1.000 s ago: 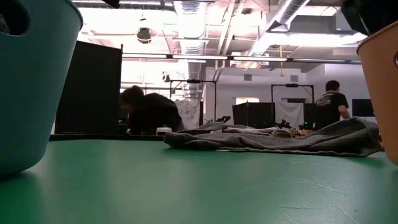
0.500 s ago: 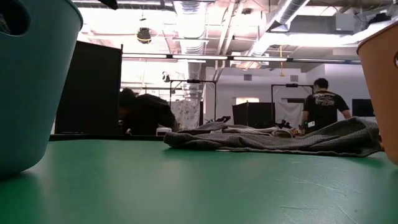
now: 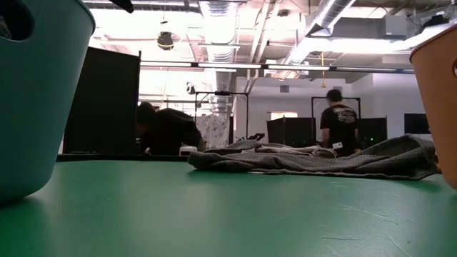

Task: Sort towels by color in basket
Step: Put the white towel into the orange bin, then put the gray towel into the green bin

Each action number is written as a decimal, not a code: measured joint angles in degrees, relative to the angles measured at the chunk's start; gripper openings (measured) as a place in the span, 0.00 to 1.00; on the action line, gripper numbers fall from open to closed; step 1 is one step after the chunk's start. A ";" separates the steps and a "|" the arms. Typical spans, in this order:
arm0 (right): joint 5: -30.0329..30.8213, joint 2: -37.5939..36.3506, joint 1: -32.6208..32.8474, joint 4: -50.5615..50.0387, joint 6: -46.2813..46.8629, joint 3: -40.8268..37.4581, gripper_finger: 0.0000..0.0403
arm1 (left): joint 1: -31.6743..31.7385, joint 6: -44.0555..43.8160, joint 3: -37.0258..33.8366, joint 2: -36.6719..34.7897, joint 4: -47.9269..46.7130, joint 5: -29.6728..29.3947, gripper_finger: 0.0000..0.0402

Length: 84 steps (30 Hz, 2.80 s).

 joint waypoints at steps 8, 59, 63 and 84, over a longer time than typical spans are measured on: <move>-1.22 14.44 -3.27 12.39 -6.43 -2.01 0.62 | -0.02 -0.28 0.00 0.00 0.02 -0.04 0.38; 24.61 -2.47 -50.64 -12.25 -56.21 -7.59 0.62 | -0.02 -15.01 -0.24 -0.33 -2.55 3.48 0.38; 24.54 2.51 -50.74 -12.14 -61.04 -7.59 0.57 | -0.02 -15.61 -0.24 -0.33 -3.98 3.45 0.38; 21.01 -6.11 -49.19 45.08 -78.85 7.67 0.05 | -0.02 8.37 -0.24 4.74 19.51 9.80 0.38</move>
